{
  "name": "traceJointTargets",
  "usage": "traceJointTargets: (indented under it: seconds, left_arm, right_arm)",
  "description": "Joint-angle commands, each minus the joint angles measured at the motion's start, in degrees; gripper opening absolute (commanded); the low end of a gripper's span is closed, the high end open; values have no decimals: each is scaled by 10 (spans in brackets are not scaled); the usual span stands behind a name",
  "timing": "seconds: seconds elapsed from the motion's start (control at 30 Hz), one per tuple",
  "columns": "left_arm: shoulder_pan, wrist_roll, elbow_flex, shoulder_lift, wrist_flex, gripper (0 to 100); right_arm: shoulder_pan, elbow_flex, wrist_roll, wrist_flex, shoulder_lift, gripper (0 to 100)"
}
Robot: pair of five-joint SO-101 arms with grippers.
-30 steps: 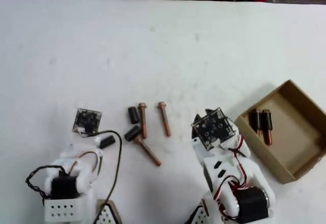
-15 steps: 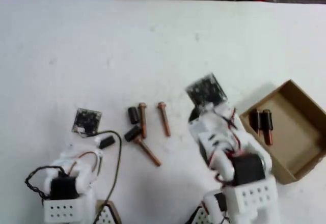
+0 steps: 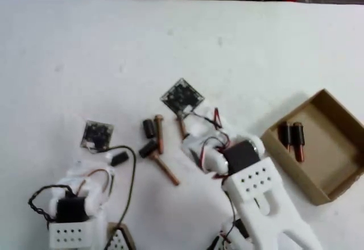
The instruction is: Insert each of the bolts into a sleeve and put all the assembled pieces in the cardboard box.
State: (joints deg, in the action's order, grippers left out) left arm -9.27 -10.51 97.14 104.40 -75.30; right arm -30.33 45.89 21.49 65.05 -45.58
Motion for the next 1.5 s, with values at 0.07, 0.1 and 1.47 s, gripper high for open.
traceJointTargets:
  seconds: [0.07,0.1,1.47]
  left_arm:
    - [-3,6,-1,4,15,24]
    - [-3,6,-1,4,15,24]
    - [-3,6,-1,4,15,24]
  right_arm:
    - [-4,-37,-5,-13,29,66]
    - [-4,-37,-5,-13,31,66]
    - [-94,-300,-107,72,293,67]
